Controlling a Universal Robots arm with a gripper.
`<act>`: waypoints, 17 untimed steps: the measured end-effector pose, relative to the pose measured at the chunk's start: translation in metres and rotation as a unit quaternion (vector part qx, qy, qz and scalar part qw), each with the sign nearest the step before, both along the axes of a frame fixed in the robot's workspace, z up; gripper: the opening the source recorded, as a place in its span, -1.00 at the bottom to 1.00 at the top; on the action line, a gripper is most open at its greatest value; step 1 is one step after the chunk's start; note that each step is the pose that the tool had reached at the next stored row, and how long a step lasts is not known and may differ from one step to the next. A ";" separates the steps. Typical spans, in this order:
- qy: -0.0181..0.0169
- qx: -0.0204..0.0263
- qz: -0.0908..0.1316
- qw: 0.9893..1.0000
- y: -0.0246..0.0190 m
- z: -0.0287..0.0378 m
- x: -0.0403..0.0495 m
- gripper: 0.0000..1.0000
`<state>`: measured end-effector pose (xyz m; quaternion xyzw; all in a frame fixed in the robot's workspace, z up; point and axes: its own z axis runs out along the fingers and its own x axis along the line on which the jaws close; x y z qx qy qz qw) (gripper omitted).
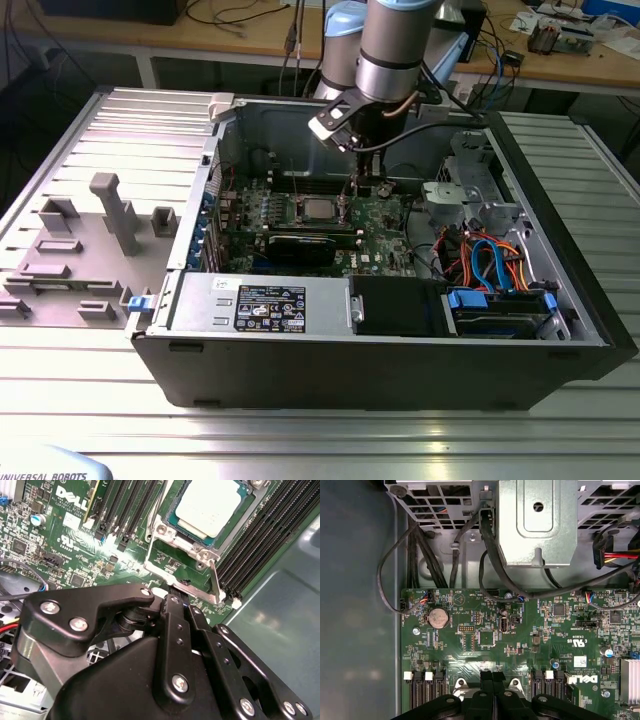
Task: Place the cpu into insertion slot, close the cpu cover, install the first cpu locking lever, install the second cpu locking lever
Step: 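Close the cpu cover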
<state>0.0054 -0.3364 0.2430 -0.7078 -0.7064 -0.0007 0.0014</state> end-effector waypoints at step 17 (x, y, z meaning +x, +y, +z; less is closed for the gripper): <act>0.000 0.000 0.000 1.000 0.0000 0.0000 -0.0048 -0.79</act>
